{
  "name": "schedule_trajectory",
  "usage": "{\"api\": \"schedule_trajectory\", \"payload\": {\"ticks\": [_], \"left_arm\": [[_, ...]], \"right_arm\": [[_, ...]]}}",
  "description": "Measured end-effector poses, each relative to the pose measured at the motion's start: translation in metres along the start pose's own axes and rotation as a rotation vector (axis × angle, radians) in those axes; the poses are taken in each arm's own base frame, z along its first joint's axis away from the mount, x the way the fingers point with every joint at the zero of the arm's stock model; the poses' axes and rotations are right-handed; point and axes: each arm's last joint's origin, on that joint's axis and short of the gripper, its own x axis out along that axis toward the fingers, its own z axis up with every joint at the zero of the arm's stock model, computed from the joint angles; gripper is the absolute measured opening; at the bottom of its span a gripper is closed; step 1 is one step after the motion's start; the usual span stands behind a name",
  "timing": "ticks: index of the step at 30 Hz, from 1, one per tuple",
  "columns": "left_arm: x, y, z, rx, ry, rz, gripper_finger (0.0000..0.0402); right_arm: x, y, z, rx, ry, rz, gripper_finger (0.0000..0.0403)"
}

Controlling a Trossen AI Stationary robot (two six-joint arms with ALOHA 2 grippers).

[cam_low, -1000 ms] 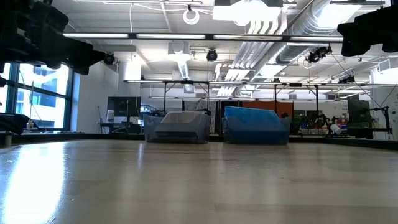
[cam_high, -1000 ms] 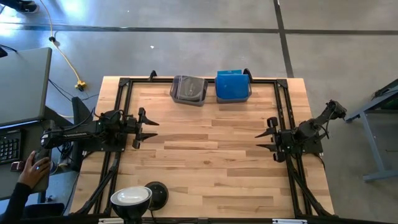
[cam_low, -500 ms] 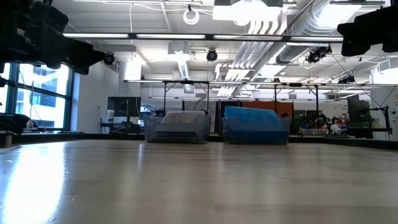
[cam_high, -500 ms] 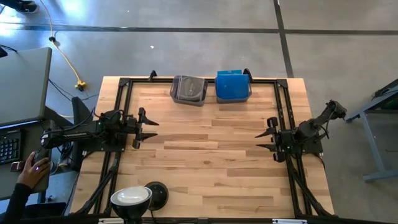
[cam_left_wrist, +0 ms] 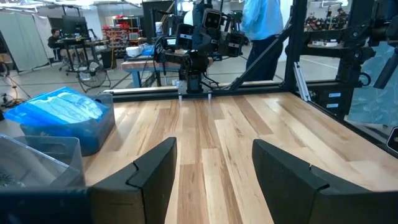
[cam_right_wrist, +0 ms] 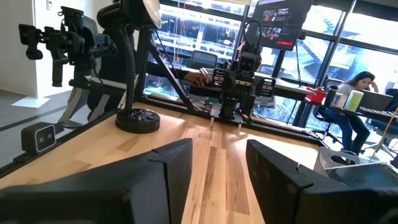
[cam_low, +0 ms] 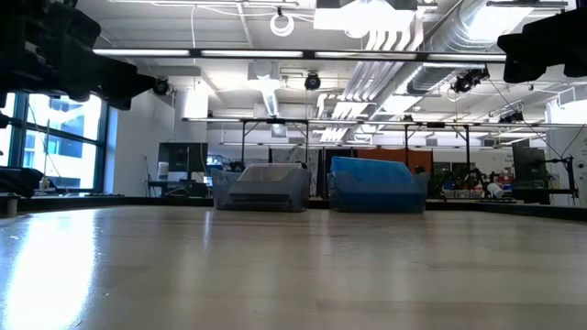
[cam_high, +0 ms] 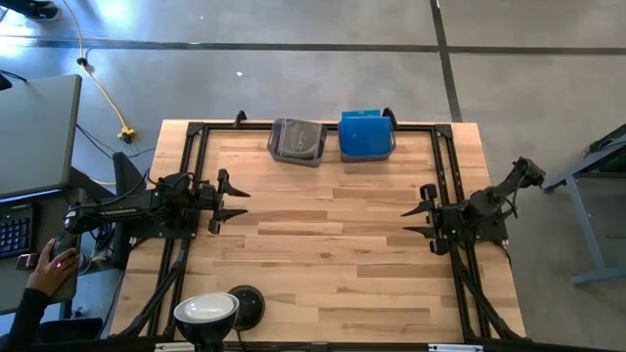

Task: Pick & place jewel cases by type
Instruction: Return to Home Position

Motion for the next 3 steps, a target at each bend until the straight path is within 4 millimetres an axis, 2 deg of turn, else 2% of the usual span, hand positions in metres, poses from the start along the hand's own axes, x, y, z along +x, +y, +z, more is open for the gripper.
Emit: {"api": "schedule_trajectory", "payload": {"ticks": [3], "left_arm": [[0.0000,0.0000,0.0000,0.000,0.000,0.000,0.0206]], "right_arm": [[0.0000,0.0000,0.0001,0.000,0.000,0.000,0.0145]]}}
